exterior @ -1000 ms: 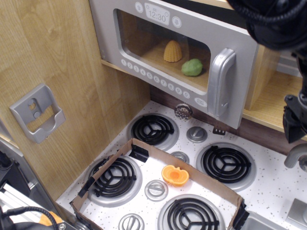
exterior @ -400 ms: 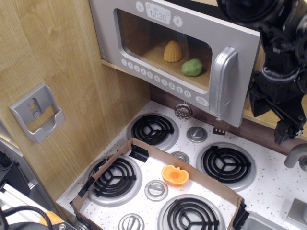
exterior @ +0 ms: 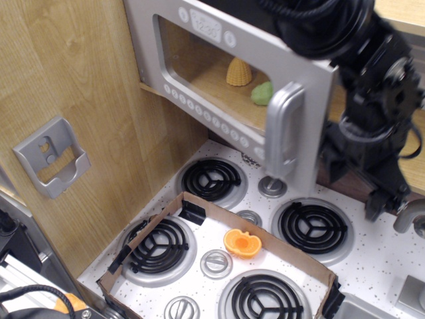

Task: Open microwave

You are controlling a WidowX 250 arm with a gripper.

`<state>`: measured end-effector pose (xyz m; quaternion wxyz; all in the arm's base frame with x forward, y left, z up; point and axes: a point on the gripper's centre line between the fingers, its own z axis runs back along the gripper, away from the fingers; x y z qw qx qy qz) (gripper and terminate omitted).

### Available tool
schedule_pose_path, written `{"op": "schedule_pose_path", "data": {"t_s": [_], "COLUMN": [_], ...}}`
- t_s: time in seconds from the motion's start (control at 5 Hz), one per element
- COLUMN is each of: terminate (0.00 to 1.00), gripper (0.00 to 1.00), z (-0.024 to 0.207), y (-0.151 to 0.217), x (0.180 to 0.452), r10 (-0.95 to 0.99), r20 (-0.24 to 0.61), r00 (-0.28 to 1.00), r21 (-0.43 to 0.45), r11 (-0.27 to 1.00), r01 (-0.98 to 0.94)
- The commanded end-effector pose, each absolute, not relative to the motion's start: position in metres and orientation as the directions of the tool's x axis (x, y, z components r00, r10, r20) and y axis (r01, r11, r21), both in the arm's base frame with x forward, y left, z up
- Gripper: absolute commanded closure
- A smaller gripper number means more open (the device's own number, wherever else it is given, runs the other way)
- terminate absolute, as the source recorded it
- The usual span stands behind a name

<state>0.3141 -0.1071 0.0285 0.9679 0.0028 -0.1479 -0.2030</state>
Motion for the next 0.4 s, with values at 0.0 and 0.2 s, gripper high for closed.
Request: {"op": "schedule_pose_path", "data": {"t_s": [0.0, 0.2], "terminate": [0.0, 1.0], "gripper": [0.0, 0.0], "z": [0.033, 0.028], "y": [-0.077, -0.062], "x": [0.28, 0.267], "r10": [-0.268, -0.235], "r20": [0.355, 0.344], "r00": [0.896, 0.909], "r21": [0.104, 0.08], "r11": [0.964, 0.972], "r01": [0.247, 0.221]}}
